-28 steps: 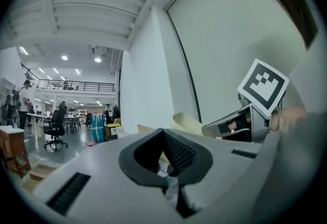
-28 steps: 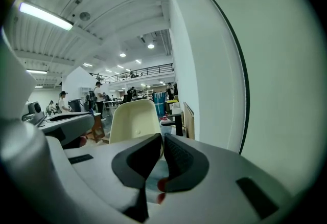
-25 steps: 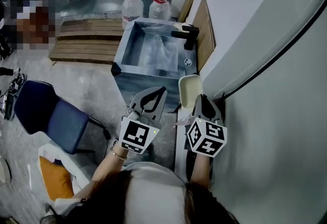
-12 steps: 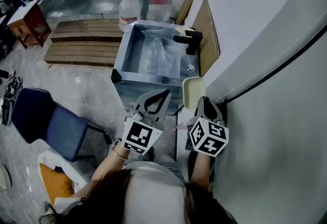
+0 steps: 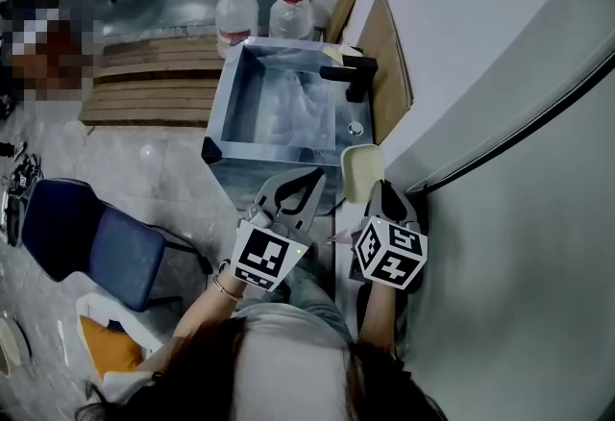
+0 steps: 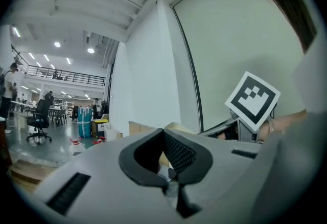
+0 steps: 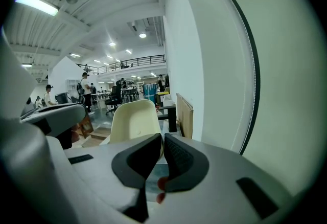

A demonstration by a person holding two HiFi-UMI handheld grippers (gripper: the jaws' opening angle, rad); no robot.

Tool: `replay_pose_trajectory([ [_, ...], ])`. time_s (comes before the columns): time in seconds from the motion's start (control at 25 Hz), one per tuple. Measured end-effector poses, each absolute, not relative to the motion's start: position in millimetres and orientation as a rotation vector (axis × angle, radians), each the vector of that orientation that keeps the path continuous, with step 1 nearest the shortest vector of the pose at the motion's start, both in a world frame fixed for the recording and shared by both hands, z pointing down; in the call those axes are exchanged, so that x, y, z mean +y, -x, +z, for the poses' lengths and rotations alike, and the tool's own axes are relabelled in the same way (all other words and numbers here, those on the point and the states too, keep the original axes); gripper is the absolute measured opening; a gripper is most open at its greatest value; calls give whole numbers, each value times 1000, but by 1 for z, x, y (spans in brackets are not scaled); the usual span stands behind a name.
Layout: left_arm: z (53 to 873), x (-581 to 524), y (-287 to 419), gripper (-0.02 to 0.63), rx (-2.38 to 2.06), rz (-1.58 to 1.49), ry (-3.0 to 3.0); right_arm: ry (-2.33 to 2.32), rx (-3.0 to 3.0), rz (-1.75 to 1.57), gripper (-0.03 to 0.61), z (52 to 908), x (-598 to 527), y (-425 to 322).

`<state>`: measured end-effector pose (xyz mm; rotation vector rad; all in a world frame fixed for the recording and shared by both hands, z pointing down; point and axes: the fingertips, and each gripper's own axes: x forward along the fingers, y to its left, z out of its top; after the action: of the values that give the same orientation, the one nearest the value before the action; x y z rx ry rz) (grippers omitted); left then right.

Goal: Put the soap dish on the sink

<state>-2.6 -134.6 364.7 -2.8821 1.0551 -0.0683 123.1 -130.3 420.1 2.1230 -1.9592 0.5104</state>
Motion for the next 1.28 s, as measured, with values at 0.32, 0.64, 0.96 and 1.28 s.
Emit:
replay_pose_trajectory([
  [0.32, 372, -167, -18, 3, 1062, -87, 2888, -2063, -1938, 529, 41, 440, -164, -143],
  [0.64, 377, -204, -38, 3, 1075, -105, 2889, -1997, -1920, 562, 41, 466, -205, -158],
  [0.96, 391, -238, -49, 3, 1114, -142, 2899, -1919, -1900, 591, 41, 502, -241, -165],
  [1.28, 403, -270, -51, 3, 1180, -174, 2888, -1856, -1869, 621, 41, 543, -266, -173],
])
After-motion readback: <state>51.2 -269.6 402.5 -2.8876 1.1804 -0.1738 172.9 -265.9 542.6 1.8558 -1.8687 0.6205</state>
